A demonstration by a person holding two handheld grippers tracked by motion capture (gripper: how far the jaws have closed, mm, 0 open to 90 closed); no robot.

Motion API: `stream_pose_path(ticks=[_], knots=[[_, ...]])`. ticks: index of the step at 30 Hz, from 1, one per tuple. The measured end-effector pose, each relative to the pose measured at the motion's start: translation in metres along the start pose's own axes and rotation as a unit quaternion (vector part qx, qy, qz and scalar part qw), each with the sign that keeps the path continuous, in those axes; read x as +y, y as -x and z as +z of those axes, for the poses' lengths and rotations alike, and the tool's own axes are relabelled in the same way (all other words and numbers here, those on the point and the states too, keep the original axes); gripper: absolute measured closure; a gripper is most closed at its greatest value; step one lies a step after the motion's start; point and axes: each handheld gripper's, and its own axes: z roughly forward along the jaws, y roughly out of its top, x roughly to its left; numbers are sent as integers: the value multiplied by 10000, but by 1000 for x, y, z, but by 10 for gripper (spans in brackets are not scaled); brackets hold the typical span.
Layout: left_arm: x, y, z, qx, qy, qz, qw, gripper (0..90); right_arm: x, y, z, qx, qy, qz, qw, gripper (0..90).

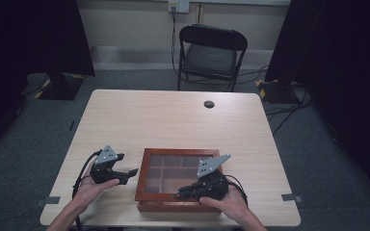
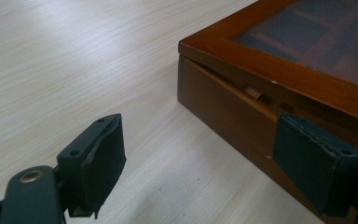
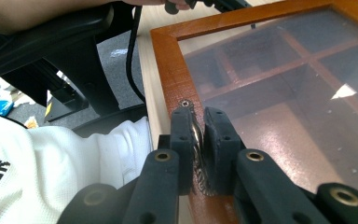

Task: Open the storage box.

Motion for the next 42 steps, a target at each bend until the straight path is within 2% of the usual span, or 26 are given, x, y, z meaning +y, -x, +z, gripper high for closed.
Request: stream_pose_path(ticks=[2, 4, 5, 6, 7, 10, 13, 19, 20, 23, 26, 27, 30, 36, 41, 42], knots=[[0, 1, 0, -66, 65, -108, 9999, 165, 3, 0, -2, -22, 8, -36, 10000, 831], [1, 0, -1, -82, 63, -53, 9999, 163, 7, -1, -5, -37, 23, -52, 10000, 830], [1, 1, -1, -125, 98, -110, 9998, 163, 9, -1, -6, -50, 27, -68, 10000, 830], [2, 1, -2, -155, 98, -79, 9998, 163, 11, -1, -7, -57, 16, -74, 10000, 830], [2, 2, -2, -205, 136, -155, 9996, 163, 12, -1, -8, -45, -8, -67, 10000, 830], [5, 5, -3, -189, 144, -36, 9997, 173, 16, -1, -9, -63, -69, -76, 9999, 830], [5, 5, -4, -247, 193, -131, 9994, 172, 19, 0, -11, -13, -59, -57, 10000, 831], [5, 4, -6, -398, 208, -135, 9989, 181, 27, 2, -15, 11, -94, -98, 9999, 830], [4, 4, -5, -491, 168, -73, 9986, 180, 27, 2, -16, 6, -94, -81, 9999, 831], [5, 10, -4, -557, 162, 138, 9982, 177, 28, 2, -17, 7, -62, -66, 10000, 831], [7, 16, -2, -689, 190, 163, 9973, 173, 28, 2, -16, 0, -67, -78, 9999, 831], [7, 16, -2, -674, 182, 243, 9973, 170, 28, 2, -17, 0, -57, -77, 10000, 830], [7, 19, 0, -707, 245, 237, 9969, 164, 28, 2, -18, 0, -13, -61, 10000, 830], [7, 20, 3, -717, 216, 317, 9967, 160, 24, 2, -17, -22, 4, -62, 10000, 822], [7, 21, 3, -669, 161, 408, 9968, 167, 22, 3, -21, -215, 101, 26, 9997, 675], [7, 22, 3, -685, 224, 385, 9967, 169, 21, 3, -23, -232, 125, 47, 9996, 662]])
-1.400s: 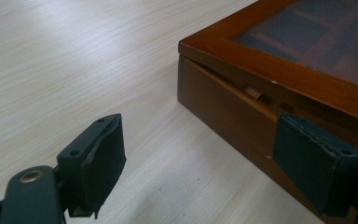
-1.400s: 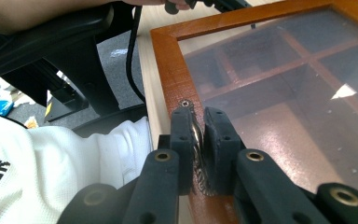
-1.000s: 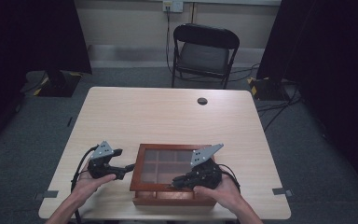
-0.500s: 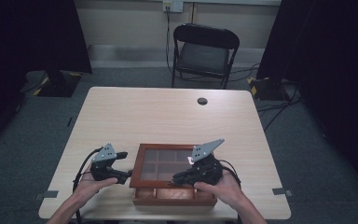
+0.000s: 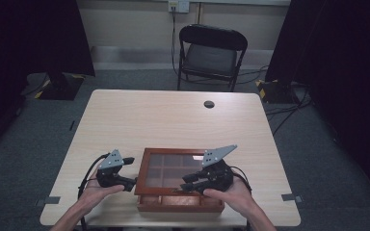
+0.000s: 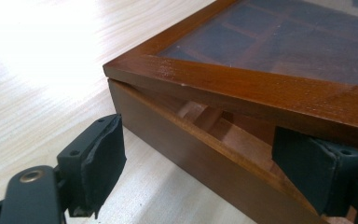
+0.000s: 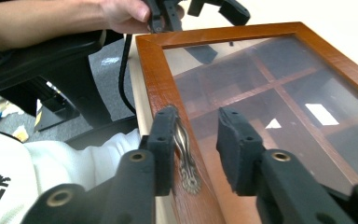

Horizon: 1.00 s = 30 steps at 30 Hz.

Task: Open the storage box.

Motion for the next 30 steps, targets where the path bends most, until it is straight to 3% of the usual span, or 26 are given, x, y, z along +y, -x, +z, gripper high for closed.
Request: stream_pose_path(ticks=[5, 6, 10, 14, 20, 25, 30], knots=[[1, 0, -1, -2, 94, -43, 9999, 173, -6, 1, -12, -161, 111, 132, 9997, 573], [1, 0, -2, -11, 127, -62, 9999, 173, -12, 3, -21, -453, 181, 264, 9985, 516], [3, -1, -3, 20, 186, -73, 9998, 173, -19, 8, -34, -481, 427, 416, 9971, 427], [6, -2, -4, 28, 300, -155, 9994, 173, -23, 9, -44, -496, 542, 411, 9964, 327], [13, 0, -5, 67, 525, -230, 9983, 170, -24, 10, -49, -600, 700, 422, 9948, 284], [19, 2, -6, 45, 648, -177, 9977, 170, -24, 10, -53, -632, 801, 363, 9941, 278], [25, 0, -7, 26, 680, -191, 9975, 177, -24, 11, -54, -669, 682, 414, 9946, 258]])
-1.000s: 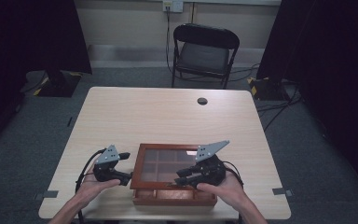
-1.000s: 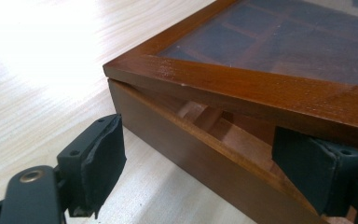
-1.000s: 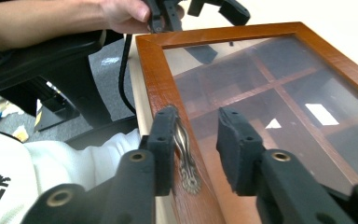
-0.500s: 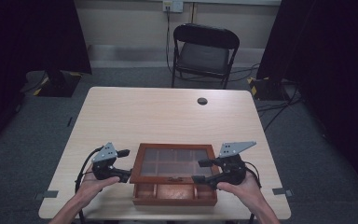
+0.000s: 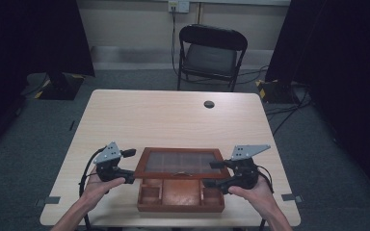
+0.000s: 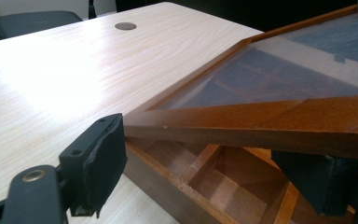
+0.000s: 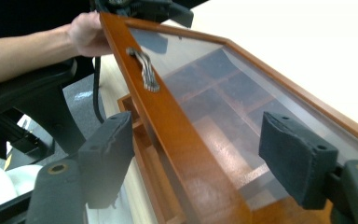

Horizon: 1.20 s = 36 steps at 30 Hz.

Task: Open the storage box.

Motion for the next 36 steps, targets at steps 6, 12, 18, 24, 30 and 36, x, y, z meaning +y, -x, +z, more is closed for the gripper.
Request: stream_pose_path(ticks=[6, 12, 18, 24, 30, 36], knots=[[9, -1, 1, -55, 48, 30, 10000, 180, 1, 2, -2, -73, 94, -50, 9999, 231], [13, 1, 4, -92, 87, -47, 9999, 172, 3, 4, -4, -413, 58, -95, 9991, 236], [20, 0, 5, -147, 113, -74, 9998, 185, 4, 12, -6, -584, 140, -81, 9982, 242], [22, 0, 7, -313, 131, -104, 9994, 236, 5, 16, -2, -635, 99, -118, 9979, 264], [23, 0, 7, -351, 194, -183, 9990, 281, 8, 20, -3, -693, 155, -100, 9974, 290], [28, -2, 5, -396, 216, -175, 9988, 325, 11, 23, -5, -727, 307, -86, 9968, 342]])
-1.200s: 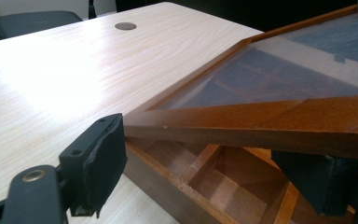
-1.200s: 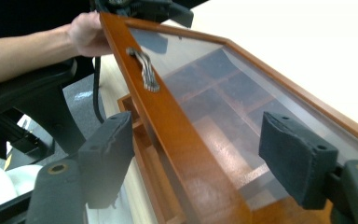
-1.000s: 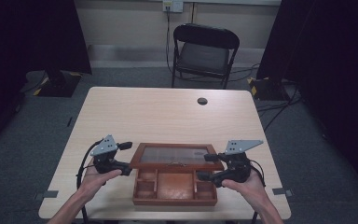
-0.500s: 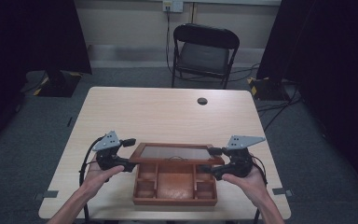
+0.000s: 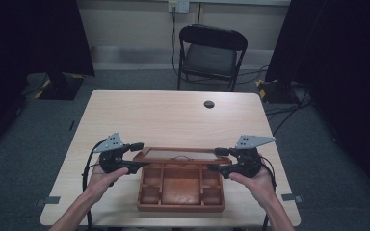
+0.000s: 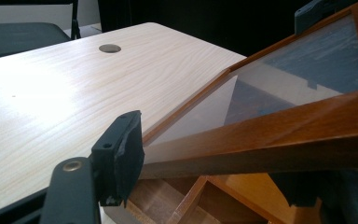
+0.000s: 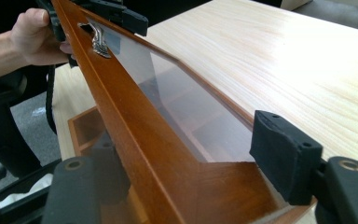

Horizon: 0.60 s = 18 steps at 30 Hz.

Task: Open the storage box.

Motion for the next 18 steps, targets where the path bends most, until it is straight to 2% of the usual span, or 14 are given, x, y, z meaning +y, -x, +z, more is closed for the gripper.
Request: stream_pose_path(ticks=[7, 14, 16, 18], knots=[[5, -1, -1, -22, 43, 10, 10000, 333, 5, 3, 1, 18, 112, 20, 9999, 363], [7, -1, -2, -91, 107, -116, 9998, 379, 8, 4, 1, -6, 159, 15, 9999, 381], [7, -2, -2, -93, 97, -86, 9999, 389, 8, 4, 0, -28, 170, 13, 9999, 381], [8, -2, -2, -130, 99, -160, 9997, 405, 9, 6, 0, -37, 211, 21, 9998, 381]])
